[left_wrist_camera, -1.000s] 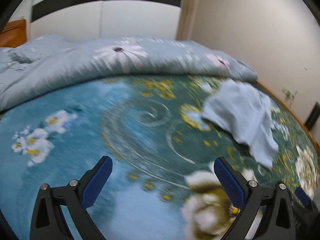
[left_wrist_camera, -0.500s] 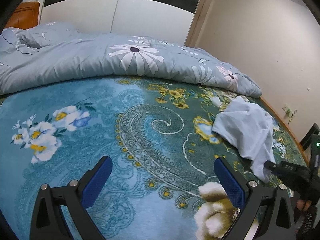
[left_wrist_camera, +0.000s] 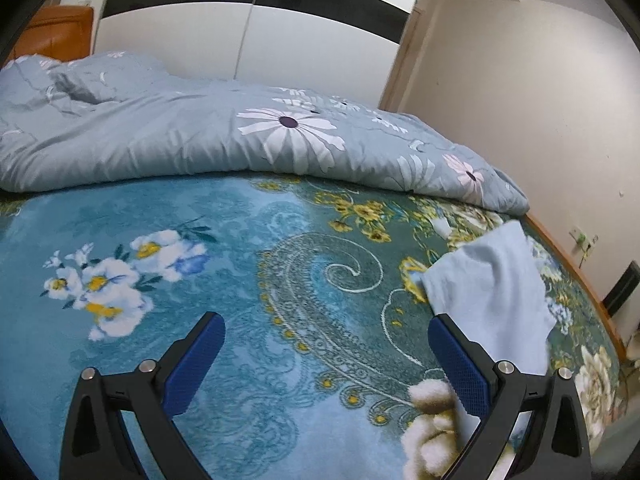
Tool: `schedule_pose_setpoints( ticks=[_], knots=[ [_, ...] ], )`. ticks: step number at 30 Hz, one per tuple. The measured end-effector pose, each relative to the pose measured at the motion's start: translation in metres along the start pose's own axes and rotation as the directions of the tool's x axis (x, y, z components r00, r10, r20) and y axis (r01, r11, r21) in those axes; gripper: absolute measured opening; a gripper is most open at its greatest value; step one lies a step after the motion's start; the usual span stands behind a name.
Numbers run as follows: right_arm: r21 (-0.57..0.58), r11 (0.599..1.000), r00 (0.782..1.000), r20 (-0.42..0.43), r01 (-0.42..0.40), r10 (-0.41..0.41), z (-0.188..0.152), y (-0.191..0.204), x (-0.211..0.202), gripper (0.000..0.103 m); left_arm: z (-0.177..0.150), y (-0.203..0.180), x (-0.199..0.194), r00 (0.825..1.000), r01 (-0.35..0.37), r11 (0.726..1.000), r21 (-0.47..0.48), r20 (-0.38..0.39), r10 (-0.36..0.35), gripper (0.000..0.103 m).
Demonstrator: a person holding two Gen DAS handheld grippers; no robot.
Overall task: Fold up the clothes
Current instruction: 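Reach the right tool to the light-blue shirt and grasp its edge, then lift the shirt with the right tool and shake it out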
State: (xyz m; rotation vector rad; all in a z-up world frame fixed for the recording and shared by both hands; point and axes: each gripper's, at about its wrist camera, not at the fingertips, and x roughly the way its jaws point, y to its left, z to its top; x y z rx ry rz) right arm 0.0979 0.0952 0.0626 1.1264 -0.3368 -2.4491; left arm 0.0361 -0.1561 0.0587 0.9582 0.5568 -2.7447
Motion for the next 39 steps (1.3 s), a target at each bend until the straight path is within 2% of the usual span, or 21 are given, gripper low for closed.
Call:
schedule_pose_setpoints(
  ticks=[3,6,9,12,13,15,16,17,18,26,29,33,34,35,38,39],
  knots=[
    [-0.032,0.999,0.999,-0.027,0.041,-0.042,-0.011,0.003,-0.007,0.002,-0.001,0.011,-0.011,1.000,0.008,1.000,-0.010,-0.007,-0.008,0.103],
    [-0.029,0.991,0.992,-0.003,0.129,-0.129,-0.009,-0.003,-0.017,0.002,-0.007,0.025,-0.016,0.999,-0.037,0.999,-0.011,-0.010,0.037,0.103],
    [0.003,0.987,0.986,-0.016,0.163,-0.163,0.001,-0.017,-0.007,0.002,-0.006,0.042,-0.017,0.998,-0.057,0.997,-0.055,-0.008,0.056,0.103],
    [-0.011,0.981,0.980,-0.052,0.192,-0.193,0.007,-0.019,0.015,0.002,-0.005,0.057,-0.017,0.997,-0.075,0.993,-0.095,-0.009,0.075,0.103],
    [-0.022,0.980,0.978,-0.064,0.196,-0.197,0.009,-0.018,0.022,0.005,-0.005,0.057,-0.015,0.997,-0.076,0.993,-0.091,-0.016,0.075,0.103],
    [-0.066,0.976,0.973,-0.089,0.208,-0.213,0.013,-0.013,0.040,0.020,-0.007,0.057,-0.010,0.997,-0.079,0.994,-0.081,-0.029,0.077,0.103],
    [-0.089,0.972,0.969,-0.100,0.217,-0.226,0.015,-0.010,0.050,0.043,-0.008,0.055,-0.007,0.996,-0.085,0.994,-0.070,-0.036,0.083,0.103],
    [-0.114,0.967,0.965,-0.107,0.229,-0.241,0.017,-0.007,0.060,0.057,-0.008,0.054,-0.005,0.995,-0.089,0.994,-0.061,-0.042,0.086,0.103],
    [-0.141,0.959,0.959,-0.110,0.245,-0.261,0.018,-0.004,0.071,0.058,-0.009,0.053,-0.003,0.995,-0.092,0.994,-0.053,-0.045,0.089,0.103],
    [-0.324,0.891,0.909,-0.161,0.318,-0.383,0.008,0.010,0.128,0.058,-0.008,0.057,-0.004,0.996,-0.083,0.994,-0.076,-0.049,0.079,0.103],
    [-0.335,0.876,0.904,-0.129,0.347,-0.408,0.010,0.010,0.130,0.058,-0.008,0.058,-0.003,0.995,-0.085,0.993,-0.080,-0.054,0.080,0.103],
    [-0.301,0.855,0.877,-0.106,0.421,-0.469,0.020,-0.002,0.133,0.057,-0.008,0.059,-0.002,0.995,-0.089,0.992,-0.084,-0.056,0.084,0.103],
    [-0.289,0.858,0.876,-0.109,0.425,-0.471,0.023,-0.005,0.133,0.049,-0.008,0.059,-0.003,0.995,-0.089,0.992,-0.085,-0.055,0.084,0.103],
    [-0.282,0.857,0.872,-0.111,0.432,-0.476,0.025,-0.008,0.133,0.037,-0.008,0.059,-0.003,0.995,-0.088,0.992,-0.086,-0.055,0.083,0.103],
    [-0.282,0.839,0.854,-0.102,0.466,-0.509,0.034,-0.013,0.136,0.020,-0.008,0.060,-0.003,0.995,-0.087,0.993,-0.085,-0.055,0.082,0.103],
    [-0.272,0.840,0.853,-0.108,0.469,-0.511,0.037,-0.016,0.137,0.018,-0.008,0.061,-0.003,0.995,-0.086,0.993,-0.084,-0.056,0.082,0.103]
  ],
)
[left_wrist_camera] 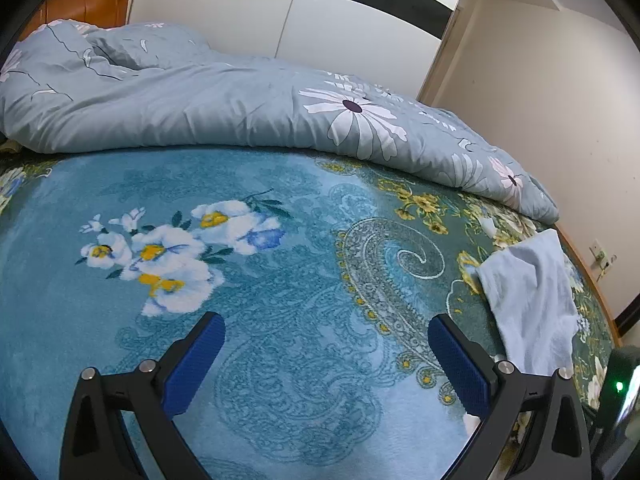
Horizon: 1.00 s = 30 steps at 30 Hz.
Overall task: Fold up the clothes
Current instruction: 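Lift the shirt with the right tool and shake it out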
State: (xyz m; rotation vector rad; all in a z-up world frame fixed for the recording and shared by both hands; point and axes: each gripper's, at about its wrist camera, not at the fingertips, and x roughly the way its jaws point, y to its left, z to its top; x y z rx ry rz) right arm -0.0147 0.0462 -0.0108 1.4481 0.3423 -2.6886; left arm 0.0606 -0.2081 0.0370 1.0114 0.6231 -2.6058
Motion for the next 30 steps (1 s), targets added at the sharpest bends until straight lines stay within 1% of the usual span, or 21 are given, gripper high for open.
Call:
schedule_pose_setpoints(
  ticks=[1,2,5,6,8,10,13,18,20,22,24,25,28,29,30],
  knots=[
    [0.019,1.000,1.000,-0.003,-0.011,0.011,0.003,-0.003,0.000,0.014,0.000,0.000,0.000,1.000,0.000,1.000,0.001,0.000,0.000,0.103],
    [0.052,0.998,0.999,-0.001,-0.038,0.038,0.005,-0.008,-0.003,0.013,0.000,0.000,0.000,1.000,-0.002,1.000,0.002,0.001,0.002,0.103],
    [0.149,0.980,0.992,0.015,-0.129,0.128,0.010,-0.022,-0.014,0.011,0.001,-0.002,-0.001,1.000,-0.004,1.000,0.009,0.008,0.004,0.103],
    [0.177,0.968,0.984,0.039,-0.178,0.174,0.012,-0.029,-0.026,0.011,0.001,-0.003,-0.002,1.000,-0.007,1.000,0.012,0.013,0.007,0.103],
    [0.198,0.943,0.962,0.104,-0.267,0.251,0.016,-0.038,-0.058,0.011,0.002,-0.004,-0.004,1.000,-0.013,1.000,0.017,0.022,0.013,0.103],
    [0.173,0.925,0.935,0.173,-0.339,0.311,0.019,-0.043,-0.094,0.011,0.003,-0.006,-0.007,0.999,-0.020,1.000,0.021,0.031,0.020,0.103],
    [0.151,0.898,0.898,0.229,-0.413,0.375,0.016,-0.048,-0.139,0.011,0.002,-0.010,-0.013,0.999,-0.029,0.999,0.034,0.038,0.028,0.103],
    [0.118,0.870,0.861,0.260,-0.478,0.438,0.002,-0.054,-0.196,0.011,-0.008,-0.009,-0.037,0.998,-0.024,0.997,0.070,0.059,0.020,0.103],
    [0.087,0.861,0.842,0.276,-0.502,0.463,0.000,-0.046,-0.217,0.011,-0.021,0.003,-0.048,0.999,0.006,0.999,0.051,0.033,-0.008,0.103],
    [0.049,0.851,0.822,0.292,-0.523,0.488,-0.001,-0.033,-0.237,0.011,-0.035,0.018,-0.059,0.999,0.041,0.999,0.011,0.007,-0.041,0.103],
    [0.002,0.838,0.800,0.299,-0.545,0.520,0.001,-0.014,-0.256,0.010,-0.052,0.037,-0.073,0.997,0.068,0.997,-0.023,-0.020,-0.068,0.103],
    [-0.019,0.826,0.785,0.300,-0.563,0.542,0.001,-0.004,-0.265,0.010,-0.060,0.047,-0.081,0.997,0.073,0.997,-0.033,-0.031,-0.074,0.103],
    [-0.077,0.787,0.736,0.308,-0.613,0.603,0.006,0.029,-0.289,0.010,-0.077,0.079,-0.104,0.998,0.033,0.998,-0.044,-0.045,-0.035,0.103],
    [-0.091,0.769,0.716,0.309,-0.633,0.626,0.009,0.040,-0.295,0.010,-0.080,0.092,-0.113,0.999,0.011,0.999,-0.048,-0.043,-0.013,0.103],
    [-0.100,0.743,0.691,0.306,-0.661,0.655,0.014,0.053,-0.301,0.010,-0.082,0.106,-0.122,0.999,-0.011,0.998,-0.056,-0.038,0.009,0.103]
  ],
)
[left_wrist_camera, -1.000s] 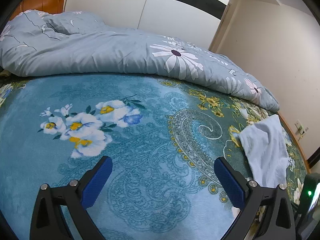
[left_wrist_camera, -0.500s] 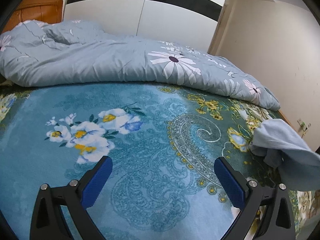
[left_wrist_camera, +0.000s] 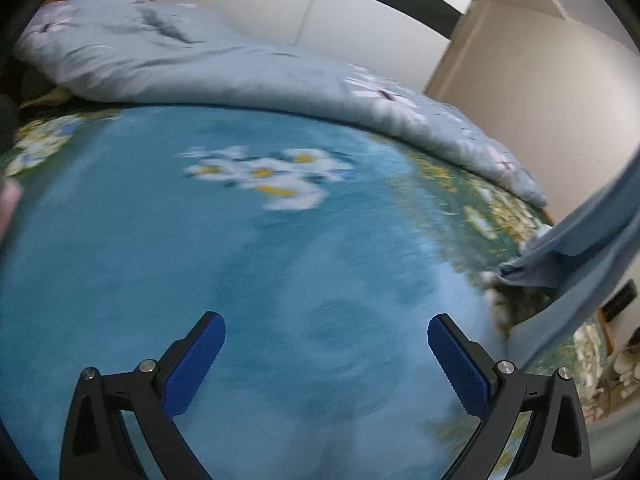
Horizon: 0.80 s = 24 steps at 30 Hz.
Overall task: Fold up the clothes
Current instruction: 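Lift the shirt with the right tool and shake it out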
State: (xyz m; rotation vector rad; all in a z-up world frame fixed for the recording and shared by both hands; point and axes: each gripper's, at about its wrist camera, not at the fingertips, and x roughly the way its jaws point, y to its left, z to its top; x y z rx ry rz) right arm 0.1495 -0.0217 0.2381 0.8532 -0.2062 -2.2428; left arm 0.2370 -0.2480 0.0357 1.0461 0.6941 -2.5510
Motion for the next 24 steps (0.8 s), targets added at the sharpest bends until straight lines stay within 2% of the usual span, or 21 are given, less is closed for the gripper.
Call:
schedule_pose_setpoints(
  ticks=[4,8,10,12,15,19,21,24],
  knots=[
    [-0.014,0.989,0.989,0.013,-0.147,0.147,0.019,0.057,0.015,0.010,0.003,0.057,-0.044,0.994,-0.083,0.993,-0.080,0.058,0.088,0.103],
    [-0.046,0.959,0.956,0.081,-0.280,0.283,0.043,0.103,0.003,0.010,0.009,0.107,-0.091,0.981,-0.126,0.977,-0.173,0.125,0.149,0.103],
    [-0.071,0.946,0.936,0.136,-0.317,0.324,0.052,0.114,-0.014,0.010,0.009,0.122,-0.109,0.973,-0.143,0.972,-0.187,0.154,0.173,0.103],
    [-0.081,0.945,0.927,0.184,-0.318,0.328,0.055,0.109,-0.035,0.010,0.007,0.129,-0.116,0.976,-0.119,0.974,-0.191,0.157,0.150,0.103],
    [-0.046,0.966,0.940,0.222,-0.254,0.258,0.048,0.074,-0.058,0.010,0.003,0.117,-0.107,0.984,-0.103,0.981,-0.163,0.130,0.125,0.103],
    [0.103,0.992,0.978,0.203,-0.073,0.050,0.026,-0.012,-0.075,0.010,-0.005,0.090,-0.089,0.995,-0.063,0.994,-0.094,0.071,0.069,0.103],
    [0.186,0.981,0.983,0.165,0.054,-0.085,0.006,-0.063,-0.085,0.010,-0.011,0.072,-0.078,0.999,-0.038,0.998,-0.056,0.036,0.040,0.103],
    [0.319,0.930,0.966,0.119,0.183,-0.230,-0.024,-0.136,-0.103,0.010,-0.018,0.044,-0.064,1.000,-0.011,1.000,0.006,-0.009,0.011,0.103]
  ],
)
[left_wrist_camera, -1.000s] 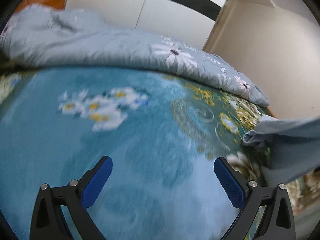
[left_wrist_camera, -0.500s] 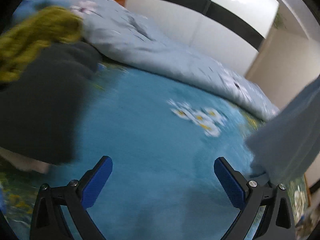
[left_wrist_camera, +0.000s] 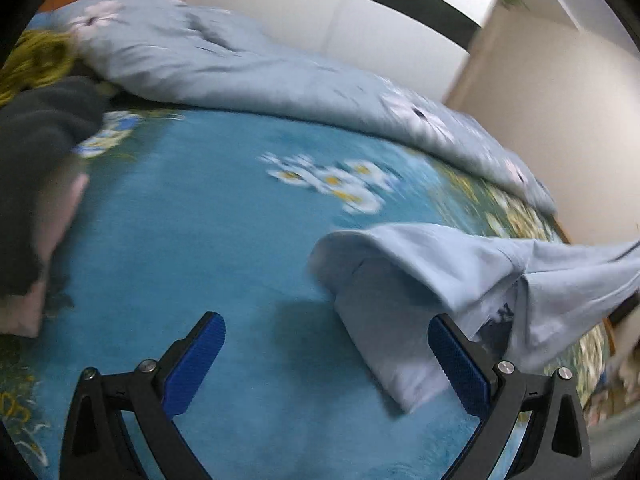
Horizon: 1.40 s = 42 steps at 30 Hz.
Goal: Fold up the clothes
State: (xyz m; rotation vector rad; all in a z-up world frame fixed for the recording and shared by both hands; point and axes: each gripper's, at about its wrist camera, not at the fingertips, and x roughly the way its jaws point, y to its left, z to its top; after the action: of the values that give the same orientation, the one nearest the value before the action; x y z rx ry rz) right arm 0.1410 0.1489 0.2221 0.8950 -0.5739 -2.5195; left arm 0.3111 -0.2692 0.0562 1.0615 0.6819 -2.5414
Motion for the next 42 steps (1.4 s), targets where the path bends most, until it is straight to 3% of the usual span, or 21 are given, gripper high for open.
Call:
schedule_pose_setpoints(
  ticks=[2,5,9,11,15,19,21,24,29,34,36,39,42],
  knots=[
    [0.073,0.991,0.994,-0.003,0.109,-0.109,-0.005,-0.053,-0.007,0.010,-0.003,-0.013,0.006,1.000,0.008,1.000,0.026,-0.020,-0.007,0.103],
    [0.145,0.957,0.968,-0.020,0.251,-0.251,-0.011,-0.110,-0.015,0.010,-0.004,-0.026,0.014,0.999,0.012,0.999,0.050,-0.044,-0.010,0.103],
    [0.156,0.912,0.923,-0.136,0.380,-0.361,-0.027,-0.157,-0.003,0.010,-0.005,-0.037,0.023,0.998,0.012,0.998,0.067,-0.068,-0.008,0.103],
    [0.123,0.907,0.910,-0.164,0.402,-0.381,-0.032,-0.158,0.003,0.013,-0.008,-0.037,0.027,0.997,0.007,0.997,0.071,-0.079,-0.001,0.103],
    [0.016,0.911,0.905,-0.125,0.413,-0.408,-0.028,-0.126,0.002,0.018,-0.012,-0.036,0.035,0.995,-0.001,0.998,0.069,-0.095,0.008,0.103],
    [-0.196,0.862,0.878,-0.010,0.468,-0.479,-0.029,-0.069,0.000,0.051,-0.010,-0.038,0.045,0.995,0.014,0.998,0.060,-0.103,-0.008,0.103],
    [-0.271,0.867,0.901,0.005,0.419,-0.434,-0.034,-0.042,0.009,0.054,-0.009,-0.045,0.049,0.993,0.055,0.996,0.064,-0.112,-0.047,0.103],
    [-0.359,0.892,0.946,-0.065,0.276,-0.319,-0.052,-0.005,0.037,0.056,-0.011,-0.059,0.054,0.987,0.120,0.990,0.081,-0.119,-0.110,0.103],
    [-0.397,0.904,0.955,-0.172,0.156,-0.241,-0.080,0.026,0.078,0.056,-0.013,-0.079,0.063,0.976,0.179,0.978,0.106,-0.147,-0.163,0.101],
    [-0.411,0.901,0.944,-0.222,0.139,-0.246,-0.101,0.027,0.085,0.056,-0.017,-0.088,0.075,0.963,0.218,0.972,0.082,-0.181,-0.201,0.080],
    [-0.405,0.903,0.939,-0.232,0.144,-0.254,-0.104,0.022,0.083,0.056,-0.019,-0.090,0.080,0.957,0.230,0.971,0.071,-0.197,-0.212,0.046],
    [-0.381,0.911,0.932,-0.249,0.156,-0.264,-0.109,0.012,0.080,0.056,-0.021,-0.094,0.080,0.948,0.260,0.964,0.062,-0.206,-0.243,0.005],
    [-0.353,0.923,0.928,-0.271,0.152,-0.256,-0.113,0.003,0.078,0.056,-0.019,-0.106,0.059,0.925,0.359,0.930,0.080,-0.164,-0.343,0.004]
  ],
)
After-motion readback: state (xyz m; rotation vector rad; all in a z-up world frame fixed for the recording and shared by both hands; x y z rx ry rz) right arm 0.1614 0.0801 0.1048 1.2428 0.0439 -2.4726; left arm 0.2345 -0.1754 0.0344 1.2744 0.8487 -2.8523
